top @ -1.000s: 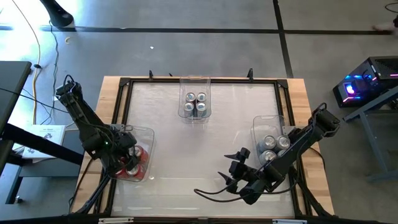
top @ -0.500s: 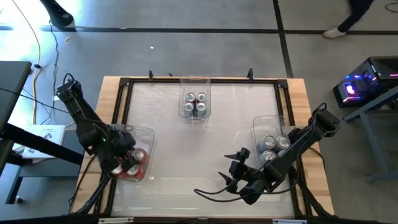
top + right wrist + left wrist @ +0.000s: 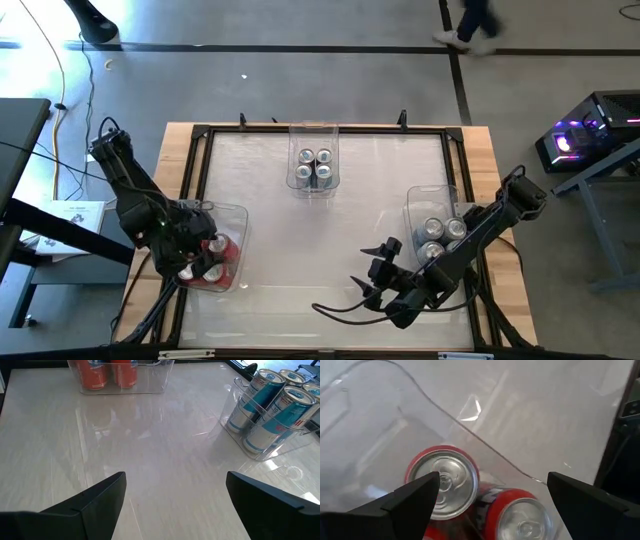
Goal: Sort soda cans
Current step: Move the bottom left transparent bin to the top
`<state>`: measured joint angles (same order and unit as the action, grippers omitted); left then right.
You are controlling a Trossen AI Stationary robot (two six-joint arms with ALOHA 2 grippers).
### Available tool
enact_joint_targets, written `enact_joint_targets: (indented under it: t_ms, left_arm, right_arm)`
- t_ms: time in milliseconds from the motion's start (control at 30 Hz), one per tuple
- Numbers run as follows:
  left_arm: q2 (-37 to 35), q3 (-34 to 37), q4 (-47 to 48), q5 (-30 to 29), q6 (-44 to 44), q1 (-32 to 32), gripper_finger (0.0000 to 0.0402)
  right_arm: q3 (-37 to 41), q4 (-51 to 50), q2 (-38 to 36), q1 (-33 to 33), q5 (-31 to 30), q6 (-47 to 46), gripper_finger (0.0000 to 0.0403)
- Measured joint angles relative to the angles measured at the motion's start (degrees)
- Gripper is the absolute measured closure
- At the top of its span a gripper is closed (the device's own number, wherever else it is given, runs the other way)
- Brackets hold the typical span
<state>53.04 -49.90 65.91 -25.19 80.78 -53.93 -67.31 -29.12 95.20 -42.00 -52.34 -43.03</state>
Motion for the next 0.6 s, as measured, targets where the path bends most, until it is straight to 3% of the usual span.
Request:
enact_joint_targets:
  t_ms: [300, 467, 600]
  left_arm:
    - [4.88, -6.39, 11.31, 0.64, 0.70, 0.01, 0.0037]
    - [9.54, -11.18, 11.49, 0.68, -7.63, 0.02, 0.0037]
    - [13.83, -15.52, 5.75, 1.75, -18.17, 0.02, 0.0037]
  right_arm:
    - [0.00, -0.07, 0.00, 0.00, -0.01, 0.00, 0.0063]
    - [0.00, -0.07, 0.00, 0.00, -0.02, 0.00, 0.0063]
    - [0.00, -0.01, 0.00, 0.12, -0.02, 0.00, 0.0063]
